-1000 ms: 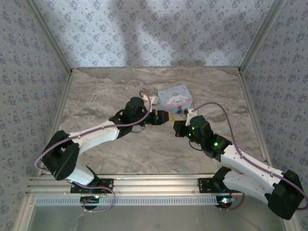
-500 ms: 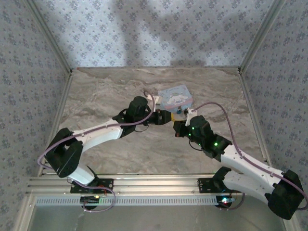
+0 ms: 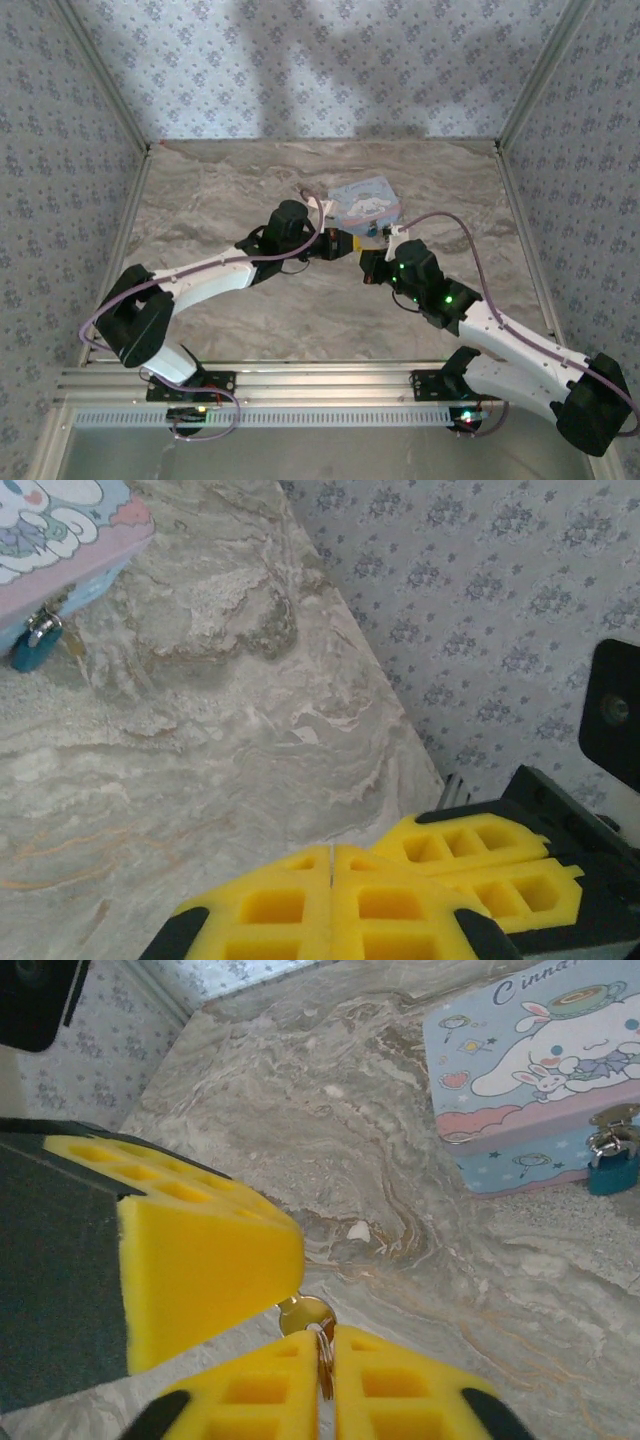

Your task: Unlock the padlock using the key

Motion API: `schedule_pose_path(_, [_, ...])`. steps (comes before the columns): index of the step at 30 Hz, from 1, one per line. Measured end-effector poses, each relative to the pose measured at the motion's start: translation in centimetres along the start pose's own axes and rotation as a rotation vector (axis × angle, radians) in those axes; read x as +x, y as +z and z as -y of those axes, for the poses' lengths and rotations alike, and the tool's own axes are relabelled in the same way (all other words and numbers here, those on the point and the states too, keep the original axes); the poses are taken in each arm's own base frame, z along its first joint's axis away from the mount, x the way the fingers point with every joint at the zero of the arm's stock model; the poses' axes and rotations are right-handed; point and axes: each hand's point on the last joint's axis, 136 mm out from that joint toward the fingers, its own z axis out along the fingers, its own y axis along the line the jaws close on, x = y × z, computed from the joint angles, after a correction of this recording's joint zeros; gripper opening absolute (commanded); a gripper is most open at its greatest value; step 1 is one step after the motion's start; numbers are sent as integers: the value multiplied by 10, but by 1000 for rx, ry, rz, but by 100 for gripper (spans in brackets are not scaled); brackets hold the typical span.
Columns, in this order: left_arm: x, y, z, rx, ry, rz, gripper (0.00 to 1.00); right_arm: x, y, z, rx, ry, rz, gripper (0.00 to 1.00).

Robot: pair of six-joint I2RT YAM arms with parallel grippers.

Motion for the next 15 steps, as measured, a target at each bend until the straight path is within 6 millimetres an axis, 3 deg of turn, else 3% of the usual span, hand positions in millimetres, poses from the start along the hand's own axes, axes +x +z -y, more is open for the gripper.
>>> schedule_pose_path(3, [-6, -12, -2, -26, 26, 10, 0, -6, -2, 4, -33, 20, -6, 31])
schedule_pose_path(10, [-39, -55, -5, -57, 89, 77, 0, -34, -12, 24, -176, 129, 33, 59])
schedule_pose_path(15, [-46, -66, 9, -29, 149, 43, 0, -45, -23, -8, -383, 112, 36, 65])
